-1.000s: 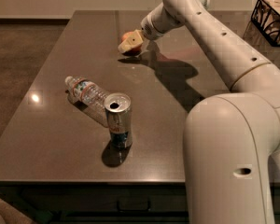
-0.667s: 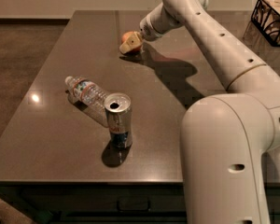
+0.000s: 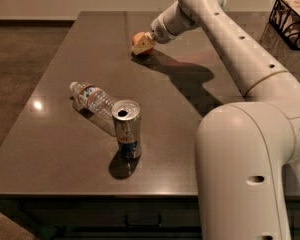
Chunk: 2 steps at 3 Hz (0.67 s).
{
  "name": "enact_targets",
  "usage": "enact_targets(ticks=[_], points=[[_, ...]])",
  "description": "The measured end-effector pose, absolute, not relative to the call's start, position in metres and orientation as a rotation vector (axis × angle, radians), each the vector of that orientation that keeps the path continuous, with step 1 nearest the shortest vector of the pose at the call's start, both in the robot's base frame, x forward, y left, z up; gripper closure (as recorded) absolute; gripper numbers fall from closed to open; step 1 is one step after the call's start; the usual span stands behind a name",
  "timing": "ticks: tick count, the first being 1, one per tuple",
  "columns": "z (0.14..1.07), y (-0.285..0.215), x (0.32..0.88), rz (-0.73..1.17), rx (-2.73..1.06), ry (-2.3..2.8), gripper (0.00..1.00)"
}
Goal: Pick apple
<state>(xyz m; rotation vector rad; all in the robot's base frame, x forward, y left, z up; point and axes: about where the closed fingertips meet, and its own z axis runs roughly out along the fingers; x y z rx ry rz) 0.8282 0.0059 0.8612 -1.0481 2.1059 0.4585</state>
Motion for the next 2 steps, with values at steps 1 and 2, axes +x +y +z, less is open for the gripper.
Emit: enact_targets(ticks=[1, 2], points=[[0.880, -0.007, 0.817, 0.503, -1.038, 2.086, 0.93], [0.907, -0.026, 0.803, 0.519, -1.044, 2.046, 1.00]])
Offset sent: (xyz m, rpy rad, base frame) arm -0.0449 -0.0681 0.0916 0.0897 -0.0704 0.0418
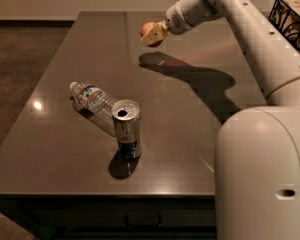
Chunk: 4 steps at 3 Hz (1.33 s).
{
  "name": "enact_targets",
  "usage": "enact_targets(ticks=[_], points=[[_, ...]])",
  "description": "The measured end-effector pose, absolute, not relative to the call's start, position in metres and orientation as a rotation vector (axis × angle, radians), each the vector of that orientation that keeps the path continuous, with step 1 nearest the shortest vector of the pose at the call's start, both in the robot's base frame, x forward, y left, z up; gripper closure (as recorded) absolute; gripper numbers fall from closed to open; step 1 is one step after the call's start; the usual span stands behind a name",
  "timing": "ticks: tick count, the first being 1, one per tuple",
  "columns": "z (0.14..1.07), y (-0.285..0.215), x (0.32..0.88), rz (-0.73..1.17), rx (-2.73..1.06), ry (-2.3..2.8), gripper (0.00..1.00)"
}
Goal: Pick apple
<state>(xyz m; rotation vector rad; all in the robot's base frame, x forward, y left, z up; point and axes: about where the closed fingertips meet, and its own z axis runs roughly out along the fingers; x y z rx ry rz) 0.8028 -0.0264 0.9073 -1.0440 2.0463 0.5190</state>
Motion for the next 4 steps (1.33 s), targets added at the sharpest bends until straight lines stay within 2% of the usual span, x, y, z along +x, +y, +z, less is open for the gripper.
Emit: enact_targets(ticks=[3, 4], points=[[0.975, -0.092, 0.745, 0.469, -1.174, 1.953, 1.00], [0.975, -0.092, 0.745, 0.468, -1.175, 1.952, 1.00]])
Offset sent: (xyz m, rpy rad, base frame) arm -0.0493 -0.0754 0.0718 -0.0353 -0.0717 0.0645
